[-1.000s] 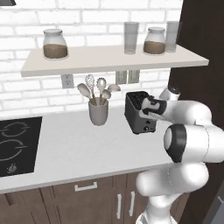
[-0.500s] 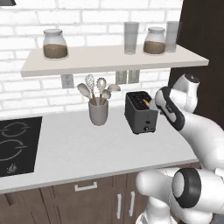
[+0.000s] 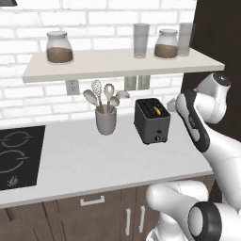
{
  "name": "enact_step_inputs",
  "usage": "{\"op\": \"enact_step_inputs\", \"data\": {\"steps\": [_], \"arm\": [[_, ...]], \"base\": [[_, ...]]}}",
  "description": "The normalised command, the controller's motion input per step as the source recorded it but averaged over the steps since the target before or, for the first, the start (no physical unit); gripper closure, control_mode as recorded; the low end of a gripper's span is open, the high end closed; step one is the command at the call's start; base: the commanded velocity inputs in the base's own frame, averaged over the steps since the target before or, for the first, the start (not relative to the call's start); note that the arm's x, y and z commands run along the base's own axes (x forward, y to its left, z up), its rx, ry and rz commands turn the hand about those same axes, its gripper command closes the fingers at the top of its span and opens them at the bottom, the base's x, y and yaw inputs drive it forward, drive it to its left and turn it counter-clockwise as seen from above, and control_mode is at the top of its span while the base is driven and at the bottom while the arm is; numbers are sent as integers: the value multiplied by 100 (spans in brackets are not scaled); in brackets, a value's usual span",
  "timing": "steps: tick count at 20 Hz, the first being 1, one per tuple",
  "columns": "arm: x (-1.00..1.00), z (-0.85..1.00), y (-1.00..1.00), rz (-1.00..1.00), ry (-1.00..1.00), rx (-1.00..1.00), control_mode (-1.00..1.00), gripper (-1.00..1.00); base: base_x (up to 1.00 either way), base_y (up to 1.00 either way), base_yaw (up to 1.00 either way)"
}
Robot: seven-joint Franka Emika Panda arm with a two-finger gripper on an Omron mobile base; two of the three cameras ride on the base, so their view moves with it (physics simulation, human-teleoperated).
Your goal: Start the toaster. Once the lever pops up, take the bread to the plate on the dining counter.
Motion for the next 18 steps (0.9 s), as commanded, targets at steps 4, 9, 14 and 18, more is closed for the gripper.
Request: {"op": "enact_step_inputs", "data": {"steps": [4, 9, 14, 18], "arm": [[-2, 1, 0, 0, -17, -9, -100, -100], [22, 0, 12, 0, -1, -8, -100, -100], [8, 2, 10, 0, 0, -4, -100, -100], [0, 0, 0, 0, 0, 0, -100, -100]], "base": [[0, 0, 0], [0, 0, 0], [0, 0, 0], [0, 0, 0]]}}
